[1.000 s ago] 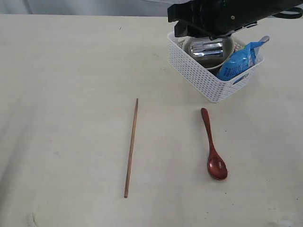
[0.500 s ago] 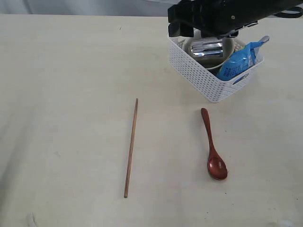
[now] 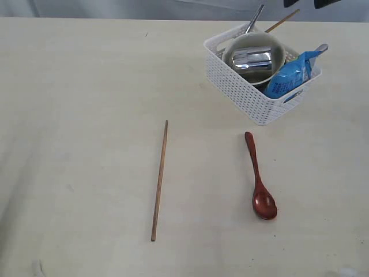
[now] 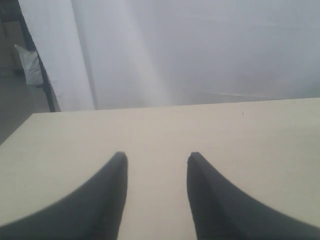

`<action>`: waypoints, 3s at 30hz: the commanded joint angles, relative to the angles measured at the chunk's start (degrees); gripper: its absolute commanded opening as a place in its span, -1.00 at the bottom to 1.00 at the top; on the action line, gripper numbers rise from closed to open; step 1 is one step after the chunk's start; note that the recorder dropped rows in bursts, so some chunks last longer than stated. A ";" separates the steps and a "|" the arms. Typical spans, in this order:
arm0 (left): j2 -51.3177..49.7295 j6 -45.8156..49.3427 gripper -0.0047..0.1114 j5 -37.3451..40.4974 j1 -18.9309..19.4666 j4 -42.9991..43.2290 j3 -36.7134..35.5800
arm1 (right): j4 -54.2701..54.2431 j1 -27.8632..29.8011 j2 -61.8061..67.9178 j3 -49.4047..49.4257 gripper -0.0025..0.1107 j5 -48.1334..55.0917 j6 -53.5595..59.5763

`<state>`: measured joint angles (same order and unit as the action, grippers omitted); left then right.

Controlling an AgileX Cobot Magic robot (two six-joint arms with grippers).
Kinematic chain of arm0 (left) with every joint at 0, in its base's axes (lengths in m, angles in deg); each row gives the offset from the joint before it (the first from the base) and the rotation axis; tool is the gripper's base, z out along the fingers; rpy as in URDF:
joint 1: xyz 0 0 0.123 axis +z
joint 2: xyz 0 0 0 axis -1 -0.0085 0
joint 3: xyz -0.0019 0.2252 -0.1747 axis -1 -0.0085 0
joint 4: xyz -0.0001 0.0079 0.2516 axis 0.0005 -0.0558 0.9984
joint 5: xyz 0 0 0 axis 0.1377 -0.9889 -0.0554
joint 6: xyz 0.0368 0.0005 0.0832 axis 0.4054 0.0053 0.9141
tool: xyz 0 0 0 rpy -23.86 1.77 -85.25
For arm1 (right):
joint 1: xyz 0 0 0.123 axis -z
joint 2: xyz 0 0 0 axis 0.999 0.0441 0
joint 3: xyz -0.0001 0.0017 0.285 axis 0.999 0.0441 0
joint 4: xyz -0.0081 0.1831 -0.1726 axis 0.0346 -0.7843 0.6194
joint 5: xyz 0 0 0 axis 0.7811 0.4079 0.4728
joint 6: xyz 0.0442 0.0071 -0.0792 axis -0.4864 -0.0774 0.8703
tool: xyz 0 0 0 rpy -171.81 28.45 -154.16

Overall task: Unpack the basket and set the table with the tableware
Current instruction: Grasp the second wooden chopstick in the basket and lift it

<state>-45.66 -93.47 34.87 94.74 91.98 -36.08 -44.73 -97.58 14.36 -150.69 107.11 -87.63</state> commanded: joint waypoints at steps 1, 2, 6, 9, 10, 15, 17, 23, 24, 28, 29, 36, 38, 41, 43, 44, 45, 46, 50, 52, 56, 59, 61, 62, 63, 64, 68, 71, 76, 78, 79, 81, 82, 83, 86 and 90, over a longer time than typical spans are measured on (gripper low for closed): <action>0.08 -0.27 -0.27 -0.35 -0.46 -0.28 -0.14 | -1.26 1.95 4.30 -2.23 -0.01 -4.30 -2.58; 0.08 -0.27 -0.27 -0.35 -0.46 -0.28 -0.14 | -1.26 1.95 5.07 -2.23 -0.01 -6.88 -3.14; 0.08 -0.27 -0.27 -0.35 -0.46 -0.28 -0.14 | -1.26 1.95 9.01 -2.23 -0.01 -16.52 -7.66; 0.08 -0.27 -0.27 -0.35 -0.46 -0.28 -0.14 | -1.26 1.95 11.96 -2.23 -0.01 -22.20 -11.25; 0.08 -0.27 -0.27 -0.35 -0.46 -0.28 -0.14 | -1.26 1.95 12.74 -2.23 -0.01 -23.60 -12.33; 0.08 -0.27 -0.27 -0.35 -0.46 -0.28 -0.14 | -1.04 3.50 18.28 -2.23 -0.01 -31.94 -22.20; 0.08 -0.27 -0.27 -0.35 -0.46 -0.28 -0.14 | -1.38 4.89 20.03 -2.23 -0.01 -33.01 -23.16; 0.08 -0.27 -0.27 -0.35 -0.46 -0.28 -0.14 | -1.50 6.63 23.84 -2.23 -0.01 -38.29 -24.97; 0.08 -0.27 -0.27 -0.35 -0.46 -0.28 -0.14 | -1.50 6.63 24.42 -2.23 -0.01 -40.10 -24.97; 0.08 -0.27 -0.27 -0.35 -0.46 -0.28 -0.14 | -5.26 6.63 26.55 -2.23 -0.02 -43.46 -25.05; 0.08 -0.27 -0.27 -0.35 -0.46 -0.28 -0.14 | -5.42 6.63 26.83 -2.23 -0.03 -43.46 -25.05; 0.08 -0.27 -0.27 -0.35 -0.46 -0.28 -0.14 | -6.04 6.51 26.97 -2.32 -0.37 -44.03 -25.05; 0.08 -0.27 -0.27 -0.35 -0.46 -0.28 -0.14 | -6.04 6.51 26.97 -2.32 -0.47 -44.29 -25.05; 0.08 -0.27 -0.27 -0.35 -0.46 -0.28 -0.14 | -6.04 6.51 26.97 -2.32 -0.60 -44.94 -25.05; 0.08 -0.27 -0.27 -0.35 -0.46 -0.28 -0.14 | -6.88 6.51 26.97 -2.32 -0.67 -45.18 -25.05; 0.08 -0.27 -0.27 -0.35 -0.46 -0.28 -0.14 | -7.36 6.51 26.97 -2.32 -0.70 -45.18 -25.05; 0.08 -0.27 -0.27 -0.35 -0.46 -0.28 -0.14 | -7.47 6.51 26.97 -2.32 -0.71 -45.30 -25.05; 0.08 -0.27 -0.27 -0.35 -0.46 -0.28 -0.14 | -7.47 6.51 26.97 -2.32 -0.71 -45.42 -25.05; 0.08 -0.27 -0.27 -0.35 -0.46 -0.28 -0.14 | -7.47 6.51 26.97 -2.32 -0.71 -45.42 -25.05; 0.08 -0.27 -0.27 -0.35 -0.46 -0.28 -0.14 | -7.47 6.51 26.86 -2.32 -0.71 -45.42 -25.05; 0.08 -0.27 -0.27 -0.35 -0.46 -0.28 -0.14 | -7.47 6.51 26.78 -2.32 -0.71 -45.84 -25.05; 0.08 -0.27 -0.27 -0.35 -0.46 -0.28 -0.14 | -7.47 6.51 26.78 -2.32 -0.71 -46.49 -25.05; 0.08 -0.27 -0.27 -0.35 -0.46 -0.28 -0.14 | -7.47 6.51 26.78 -2.32 -0.71 -46.62 -25.05; 0.08 -0.27 -0.27 -0.35 -0.46 -0.28 -0.14 | -7.47 6.51 26.78 -2.32 -0.71 -46.74 -25.05; 0.08 -0.27 -0.27 -0.35 -0.46 -0.28 -0.14 | -7.47 6.51 26.78 -2.32 -0.73 -46.88 -25.05; 0.08 -0.27 -0.27 -0.35 -0.46 -0.28 -0.14 | -7.47 6.51 26.73 -2.32 -0.78 -46.88 -25.05; 0.08 -0.27 -0.27 -0.35 -0.46 -0.28 -0.14 | -7.30 6.51 26.34 -2.32 -0.96 -47.01 -24.89; 0.08 -0.27 -0.27 -0.35 -0.46 -0.28 -0.14 | -7.30 6.51 25.70 -2.32 -0.96 -48.02 -24.89; 0.08 -0.27 -0.27 -0.35 -0.46 -0.28 -0.14 | -7.30 6.51 23.95 -2.32 -0.96 -49.45 -24.89; 0.08 -0.27 -0.27 -0.35 -0.46 -0.28 -0.14 | -7.30 6.51 22.94 -2.35 -0.96 -50.66 -24.78; 0.08 -0.27 -0.27 -0.35 -0.46 -0.28 -0.14 | -7.30 6.51 22.37 -2.46 -0.96 -51.06 -24.38; 0.08 -0.27 -0.27 -0.35 -0.46 -0.28 -0.14 | -7.30 6.51 21.35 -3.05 -0.96 -51.11 -22.58; 0.08 -0.27 -0.27 -0.35 -0.46 -0.28 -0.14 | -7.30 6.51 20.86 -3.53 -0.96 -51.11 -21.09; 0.08 -0.27 -0.27 -0.35 -0.46 -0.28 -0.14 | -7.30 6.51 20.13 -3.88 -0.96 -51.11 -19.70; 0.08 -0.27 -0.27 -0.35 -0.46 -0.28 -0.14 | -7.30 6.51 17.91 -5.03 -0.96 -50.97 -16.40; 0.08 -0.27 -0.27 -0.35 -0.46 -0.28 -0.14 | -7.30 6.51 14.83 -7.38 -0.96 -48.85 -13.80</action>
<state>-45.66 -93.47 34.87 94.74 91.98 -36.08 -52.65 -91.29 31.78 -156.30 57.01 -104.11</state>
